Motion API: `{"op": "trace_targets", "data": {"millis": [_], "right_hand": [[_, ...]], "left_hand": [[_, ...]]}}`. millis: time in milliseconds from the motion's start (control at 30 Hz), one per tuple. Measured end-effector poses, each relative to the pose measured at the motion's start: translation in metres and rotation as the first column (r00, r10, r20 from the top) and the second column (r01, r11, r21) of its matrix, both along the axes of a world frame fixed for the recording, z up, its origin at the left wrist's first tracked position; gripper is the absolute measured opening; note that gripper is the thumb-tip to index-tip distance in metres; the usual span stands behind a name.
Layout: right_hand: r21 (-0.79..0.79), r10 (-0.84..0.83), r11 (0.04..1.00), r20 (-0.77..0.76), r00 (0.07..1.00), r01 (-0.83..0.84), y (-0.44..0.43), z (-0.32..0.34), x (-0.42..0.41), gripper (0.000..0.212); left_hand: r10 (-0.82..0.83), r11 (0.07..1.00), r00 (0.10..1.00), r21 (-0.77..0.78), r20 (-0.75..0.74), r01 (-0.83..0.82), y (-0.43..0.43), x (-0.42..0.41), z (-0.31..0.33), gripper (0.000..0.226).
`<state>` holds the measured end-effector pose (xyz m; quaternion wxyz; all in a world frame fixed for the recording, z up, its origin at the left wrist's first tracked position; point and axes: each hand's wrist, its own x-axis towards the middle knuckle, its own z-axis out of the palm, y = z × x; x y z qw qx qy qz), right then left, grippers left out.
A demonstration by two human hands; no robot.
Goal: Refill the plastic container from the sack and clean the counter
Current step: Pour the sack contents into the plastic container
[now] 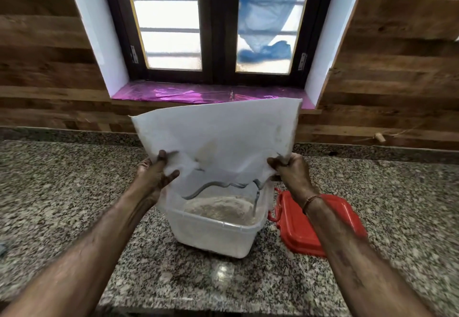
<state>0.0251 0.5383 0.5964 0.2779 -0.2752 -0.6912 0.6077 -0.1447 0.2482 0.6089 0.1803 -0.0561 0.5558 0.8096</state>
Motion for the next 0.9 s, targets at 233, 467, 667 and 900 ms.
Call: {"op": "trace_targets", "data": {"millis": [233,467,667,900], "right_hand": [[-0.306,0.087,0.946,-0.092,0.992,-0.111,-0.009,0.010,-0.001,0.007],[-0.261,0.048,0.961,-0.172,0.984,-0.092,-0.011,0.001,0.000,0.009],[-0.163,0.127,0.973,-0.199,0.972,-0.160,-0.014,-0.003,0.005,0.015],[-0.150,0.204,0.962,-0.171,0.964,-0.230,-0.016,0.006,0.011,0.013]], "left_hand": [[-0.048,0.997,0.999,-0.065,0.011,0.049,0.001,0.001,0.004,0.013],[0.050,0.995,0.994,-0.081,-0.097,-0.058,0.005,-0.004,0.008,0.018],[-0.124,0.678,0.633,-0.531,-0.764,-0.509,0.017,0.009,0.036,0.114],[-0.588,0.462,0.261,-0.583,-0.766,-0.668,0.038,0.003,0.085,0.097]]}}
